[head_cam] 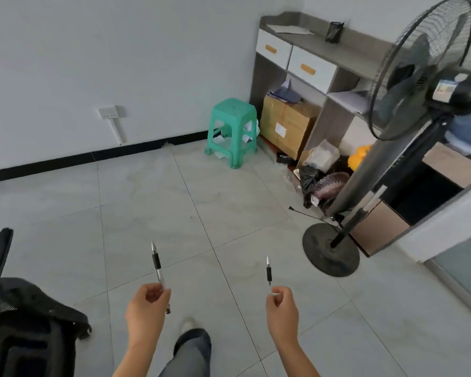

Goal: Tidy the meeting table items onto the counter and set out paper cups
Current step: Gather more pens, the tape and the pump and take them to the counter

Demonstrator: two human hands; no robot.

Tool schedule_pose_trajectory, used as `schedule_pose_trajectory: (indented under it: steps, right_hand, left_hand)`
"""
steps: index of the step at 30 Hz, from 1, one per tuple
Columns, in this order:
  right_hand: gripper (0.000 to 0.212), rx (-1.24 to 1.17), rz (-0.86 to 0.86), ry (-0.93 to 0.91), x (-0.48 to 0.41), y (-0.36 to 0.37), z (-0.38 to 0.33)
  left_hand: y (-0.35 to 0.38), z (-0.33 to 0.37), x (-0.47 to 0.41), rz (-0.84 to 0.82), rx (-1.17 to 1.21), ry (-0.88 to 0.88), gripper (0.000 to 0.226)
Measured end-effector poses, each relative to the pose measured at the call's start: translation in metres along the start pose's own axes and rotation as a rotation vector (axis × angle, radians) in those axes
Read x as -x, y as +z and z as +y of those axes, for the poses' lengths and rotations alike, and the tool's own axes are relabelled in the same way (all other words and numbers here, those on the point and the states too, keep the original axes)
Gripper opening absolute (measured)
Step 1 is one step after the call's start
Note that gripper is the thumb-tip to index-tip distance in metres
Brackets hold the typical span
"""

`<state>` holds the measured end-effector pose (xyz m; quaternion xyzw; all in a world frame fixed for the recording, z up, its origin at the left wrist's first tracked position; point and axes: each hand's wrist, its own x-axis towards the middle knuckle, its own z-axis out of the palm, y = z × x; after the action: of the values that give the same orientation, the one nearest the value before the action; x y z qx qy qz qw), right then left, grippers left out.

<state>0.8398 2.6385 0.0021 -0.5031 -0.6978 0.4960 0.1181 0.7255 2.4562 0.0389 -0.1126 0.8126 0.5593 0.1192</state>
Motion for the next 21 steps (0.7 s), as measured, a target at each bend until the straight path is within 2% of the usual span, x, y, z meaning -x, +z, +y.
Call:
schedule_pose_trajectory:
  steps: [6, 11, 21]
  right_hand:
    - [0.007, -0.012, 0.088, -0.028, -0.109, 0.061, -0.085]
    - [0.01, -0.033, 0.013, -0.048, -0.164, 0.116, -0.159]
    - [0.022, -0.034, 0.014, 0.095, -0.281, 0.139, -0.207]
  left_hand:
    - [0.02, 0.063, -0.139, 0.036, 0.057, 0.028, 0.009]
    - [0.035, 0.128, -0.244, 0.051, 0.105, 0.071, 0.008]
    - [0.139, 0.159, -0.337, -0.13, -0.006, -0.051, 0.007]
